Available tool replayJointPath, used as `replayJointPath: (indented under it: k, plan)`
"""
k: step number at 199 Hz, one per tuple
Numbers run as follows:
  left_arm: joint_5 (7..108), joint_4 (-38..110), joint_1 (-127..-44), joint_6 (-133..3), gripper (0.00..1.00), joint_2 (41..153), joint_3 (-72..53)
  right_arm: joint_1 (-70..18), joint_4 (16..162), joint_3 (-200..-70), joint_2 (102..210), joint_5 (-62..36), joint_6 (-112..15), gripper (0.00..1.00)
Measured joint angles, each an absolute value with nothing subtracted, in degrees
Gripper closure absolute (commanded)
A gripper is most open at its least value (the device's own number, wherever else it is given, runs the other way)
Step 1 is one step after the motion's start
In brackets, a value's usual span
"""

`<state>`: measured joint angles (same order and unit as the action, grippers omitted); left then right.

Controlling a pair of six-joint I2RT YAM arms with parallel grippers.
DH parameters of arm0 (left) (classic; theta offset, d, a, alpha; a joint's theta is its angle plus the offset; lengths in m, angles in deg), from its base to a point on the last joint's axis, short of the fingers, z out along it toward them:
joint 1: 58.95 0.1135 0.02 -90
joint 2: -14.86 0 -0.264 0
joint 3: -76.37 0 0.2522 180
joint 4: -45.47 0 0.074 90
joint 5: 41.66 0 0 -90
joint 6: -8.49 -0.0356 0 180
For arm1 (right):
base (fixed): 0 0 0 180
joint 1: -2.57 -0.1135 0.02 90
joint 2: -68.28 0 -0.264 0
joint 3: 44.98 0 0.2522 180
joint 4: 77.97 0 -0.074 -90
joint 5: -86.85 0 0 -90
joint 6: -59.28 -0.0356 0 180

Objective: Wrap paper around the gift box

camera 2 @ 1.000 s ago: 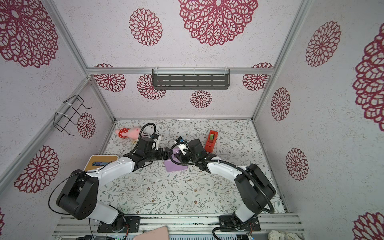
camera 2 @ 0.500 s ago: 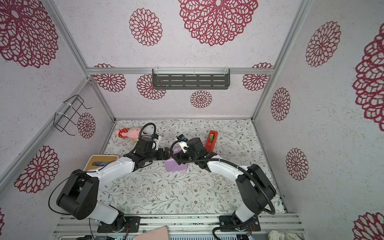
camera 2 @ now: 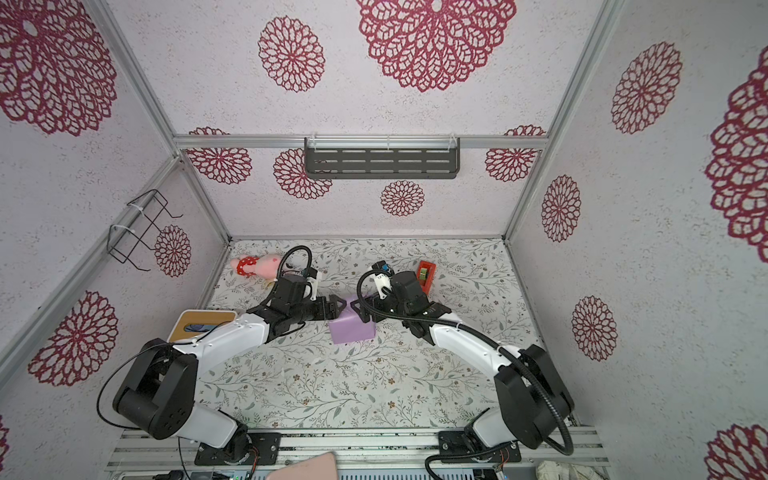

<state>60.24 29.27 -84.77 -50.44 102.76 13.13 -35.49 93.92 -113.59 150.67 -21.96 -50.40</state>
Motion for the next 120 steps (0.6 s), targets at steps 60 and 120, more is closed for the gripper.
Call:
replayJointPath:
  k: [60, 120]
  plan:
    - [60.22, 29.27, -84.77, -50.42, 0.08, 102.76, 13.13, -36.37, 94.73, -118.33, 159.33, -28.62, -59.27, 0.52]
    - [60.07, 29.25, -84.77, -50.42, 0.08, 102.74, 13.13, -35.19, 90.11, -125.07, 165.67, -28.34, -61.61, 0.58]
